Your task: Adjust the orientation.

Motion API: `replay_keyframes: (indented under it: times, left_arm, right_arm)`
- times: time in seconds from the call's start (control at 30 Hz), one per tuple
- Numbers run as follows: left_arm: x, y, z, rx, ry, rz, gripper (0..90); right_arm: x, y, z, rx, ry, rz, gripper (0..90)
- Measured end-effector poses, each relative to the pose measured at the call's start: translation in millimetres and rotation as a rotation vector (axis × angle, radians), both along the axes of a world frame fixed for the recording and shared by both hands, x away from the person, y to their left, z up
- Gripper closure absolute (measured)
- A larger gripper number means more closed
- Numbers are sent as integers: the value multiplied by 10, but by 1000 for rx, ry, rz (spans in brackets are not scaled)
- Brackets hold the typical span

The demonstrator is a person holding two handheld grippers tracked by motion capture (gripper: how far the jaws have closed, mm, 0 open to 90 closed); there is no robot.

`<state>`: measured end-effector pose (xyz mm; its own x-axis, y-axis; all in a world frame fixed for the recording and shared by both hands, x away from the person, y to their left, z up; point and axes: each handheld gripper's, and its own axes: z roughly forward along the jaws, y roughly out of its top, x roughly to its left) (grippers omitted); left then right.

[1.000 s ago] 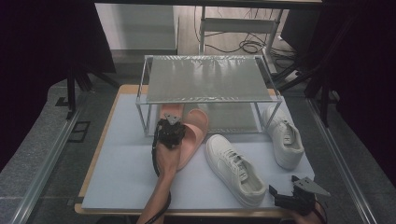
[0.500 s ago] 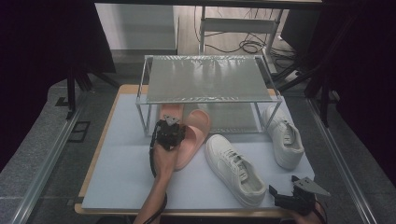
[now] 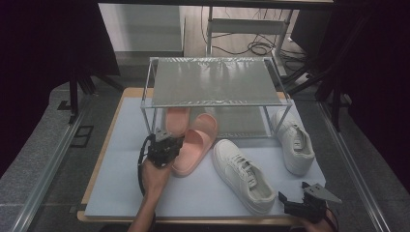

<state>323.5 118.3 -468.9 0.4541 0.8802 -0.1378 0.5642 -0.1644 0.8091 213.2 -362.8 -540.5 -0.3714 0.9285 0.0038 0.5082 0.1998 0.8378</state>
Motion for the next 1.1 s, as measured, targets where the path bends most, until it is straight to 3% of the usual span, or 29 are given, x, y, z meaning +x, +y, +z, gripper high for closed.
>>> replay_keyframes:
  times: [0.3,0.6,0.9,1.1]
  left_arm:
    - [-344,121,-27,22,1,-70,810]
    - [-591,152,-221,74,62,-121,896]
    - [-606,119,-412,135,120,-132,897]
    - [-571,69,-422,139,121,-136,896]
  right_arm:
    - [1,3,-1,0,-1,-2,0]
    - [1,3,-1,0,-1,-2,0]
    - [1,4,-1,-1,-1,-3,0]
    - [1,4,-1,-1,-1,-3,0]
